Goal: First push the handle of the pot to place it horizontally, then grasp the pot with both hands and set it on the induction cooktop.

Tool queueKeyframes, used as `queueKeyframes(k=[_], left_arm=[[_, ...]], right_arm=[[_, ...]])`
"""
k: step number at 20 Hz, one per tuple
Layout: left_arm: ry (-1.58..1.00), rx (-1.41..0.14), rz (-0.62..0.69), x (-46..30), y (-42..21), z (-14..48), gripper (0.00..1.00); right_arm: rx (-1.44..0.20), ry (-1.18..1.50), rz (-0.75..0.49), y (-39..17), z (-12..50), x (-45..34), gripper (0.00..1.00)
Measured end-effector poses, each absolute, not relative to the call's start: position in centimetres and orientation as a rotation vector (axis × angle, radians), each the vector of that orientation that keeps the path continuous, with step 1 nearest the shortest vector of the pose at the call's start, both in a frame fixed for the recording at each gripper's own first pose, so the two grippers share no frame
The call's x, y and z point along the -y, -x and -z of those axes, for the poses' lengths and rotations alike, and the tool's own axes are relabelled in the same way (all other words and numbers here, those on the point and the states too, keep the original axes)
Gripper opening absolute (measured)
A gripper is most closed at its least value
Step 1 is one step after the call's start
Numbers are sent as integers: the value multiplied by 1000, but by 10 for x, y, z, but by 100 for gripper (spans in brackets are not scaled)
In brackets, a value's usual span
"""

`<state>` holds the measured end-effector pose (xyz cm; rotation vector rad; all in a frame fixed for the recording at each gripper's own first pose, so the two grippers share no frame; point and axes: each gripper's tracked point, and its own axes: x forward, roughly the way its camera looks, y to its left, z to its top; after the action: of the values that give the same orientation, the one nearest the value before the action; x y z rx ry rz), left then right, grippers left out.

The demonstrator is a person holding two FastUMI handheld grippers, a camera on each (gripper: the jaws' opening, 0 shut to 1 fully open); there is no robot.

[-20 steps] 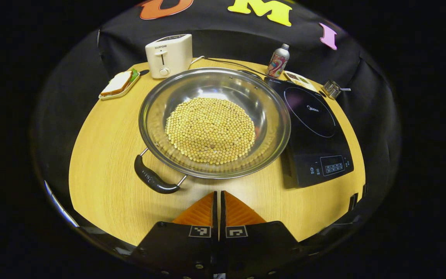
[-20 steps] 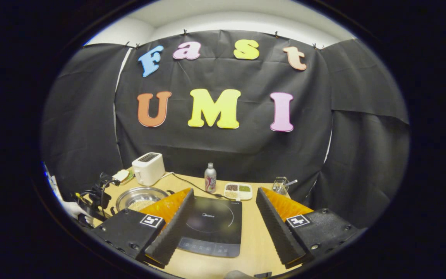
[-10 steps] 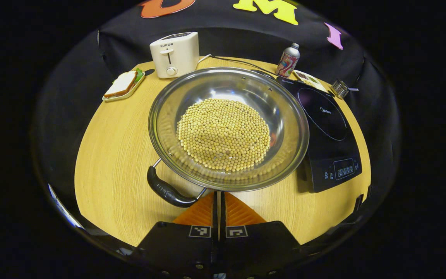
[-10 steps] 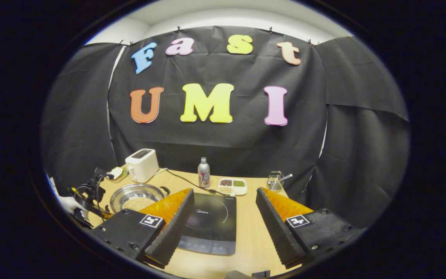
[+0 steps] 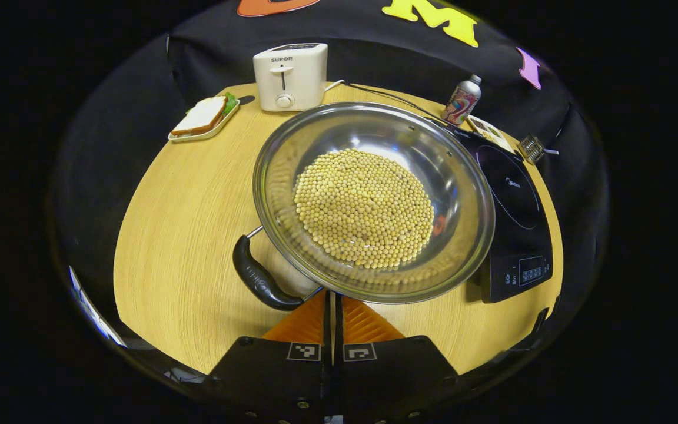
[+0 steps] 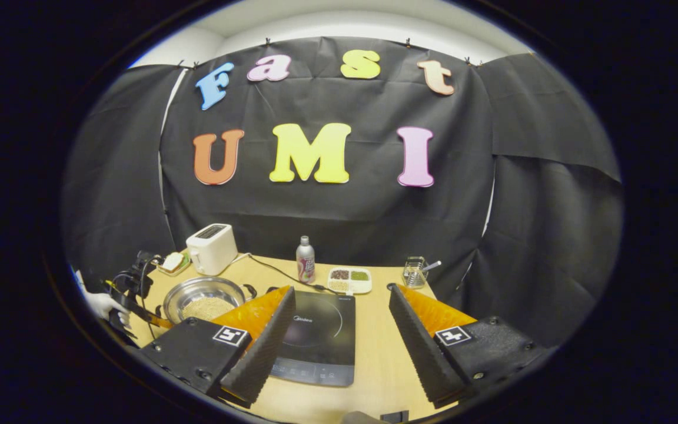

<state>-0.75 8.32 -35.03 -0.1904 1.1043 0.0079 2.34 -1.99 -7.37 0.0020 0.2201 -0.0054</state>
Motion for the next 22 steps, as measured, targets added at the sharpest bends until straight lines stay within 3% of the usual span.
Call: queueKeyframes(k=[2,3,4,5,7,8,9,22], left_arm=[[203,-1105,-23,-90,6,352,0],[206,-1102,-27,-92,4,351,9],[207,-1101,-33,-95,3,352,9],[209,-1100,-38,-98,2,352,0],[211,-1099,-53,-104,0,352,0],[215,-1095,-64,-109,-1,353,9],[219,-1094,-72,-113,-3,353,0],[273,-1057,-144,-147,-23,351,0]], right_arm=[[-223,0,9,-24,74,21,100],[-222,2,10,-23,73,20,100],[-223,4,8,-24,73,20,99],[-226,7,6,-24,74,18,99],[-227,12,4,-24,73,17,98],[-226,14,2,-24,73,16,99],[-226,18,2,-24,71,15,99],[-219,23,-18,-23,67,3,99]])
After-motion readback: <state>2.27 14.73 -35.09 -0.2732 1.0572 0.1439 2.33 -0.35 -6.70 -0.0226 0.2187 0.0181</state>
